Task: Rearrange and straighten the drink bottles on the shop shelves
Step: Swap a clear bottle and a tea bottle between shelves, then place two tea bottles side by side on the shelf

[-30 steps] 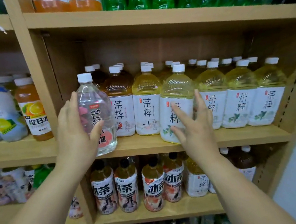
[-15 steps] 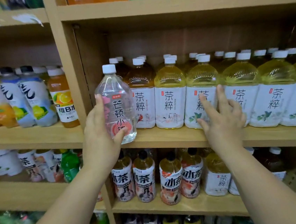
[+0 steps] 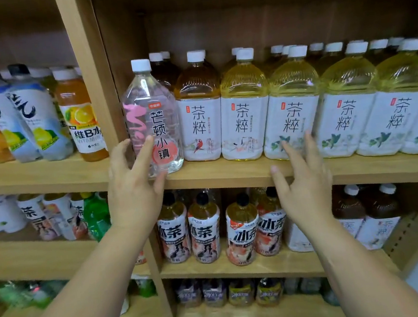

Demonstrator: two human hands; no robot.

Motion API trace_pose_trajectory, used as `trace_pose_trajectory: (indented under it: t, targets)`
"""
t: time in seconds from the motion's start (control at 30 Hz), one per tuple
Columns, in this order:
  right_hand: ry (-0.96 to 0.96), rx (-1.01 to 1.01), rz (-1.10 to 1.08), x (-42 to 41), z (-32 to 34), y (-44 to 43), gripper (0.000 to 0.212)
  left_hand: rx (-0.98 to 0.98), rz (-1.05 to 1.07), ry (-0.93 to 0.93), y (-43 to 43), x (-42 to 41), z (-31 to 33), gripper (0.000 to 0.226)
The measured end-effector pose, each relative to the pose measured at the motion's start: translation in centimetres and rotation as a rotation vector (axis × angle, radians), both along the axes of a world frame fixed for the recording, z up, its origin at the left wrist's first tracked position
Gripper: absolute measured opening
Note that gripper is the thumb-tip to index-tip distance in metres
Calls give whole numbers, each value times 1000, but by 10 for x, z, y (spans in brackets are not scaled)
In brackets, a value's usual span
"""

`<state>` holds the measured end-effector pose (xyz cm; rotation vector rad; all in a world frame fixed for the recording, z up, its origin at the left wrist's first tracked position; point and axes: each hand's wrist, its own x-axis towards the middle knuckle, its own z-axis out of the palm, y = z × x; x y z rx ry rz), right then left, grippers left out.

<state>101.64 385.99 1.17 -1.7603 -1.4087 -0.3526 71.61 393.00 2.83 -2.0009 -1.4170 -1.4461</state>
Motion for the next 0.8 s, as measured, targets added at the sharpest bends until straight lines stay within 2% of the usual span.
trace_pose_trajectory:
  t: [0.1, 0.17, 0.23, 0.33, 0.43, 0.6, 0.67, 0.73, 0.8]
  targets:
    - [32, 251, 15, -13, -32, -16, 42, 19, -64, -103, -19, -3, -35, 56]
    - [72, 330, 18, -17, -57, -26, 33, -76, -120, -134, -33, 1, -60, 50]
    - [165, 234, 56, -13, -78, -30, 25, -232, -204, -97, -46, 12, -81, 46]
    - [362, -56, 89, 0, -96, -25, 22, -501, -351, -10, -52, 34, -101, 54]
    - [394, -213, 81, 18, -97, -13, 26, -638, -438, 54, -39, 62, -107, 65]
    - [393, -426, 48, 33, -86, 13, 39, -831, -380, 110, -10, 110, -107, 91]
    - [443, -480, 88, 38, -84, 22, 45, -930, -341, 109, -2, 122, -110, 89]
    - [478, -522, 161, 40, -85, 26, 32, -993, -314, 129, 0, 131, -113, 83]
    - [520, -586, 196, 40, -89, 26, 37, -1011, -292, 182, -1, 139, -117, 79]
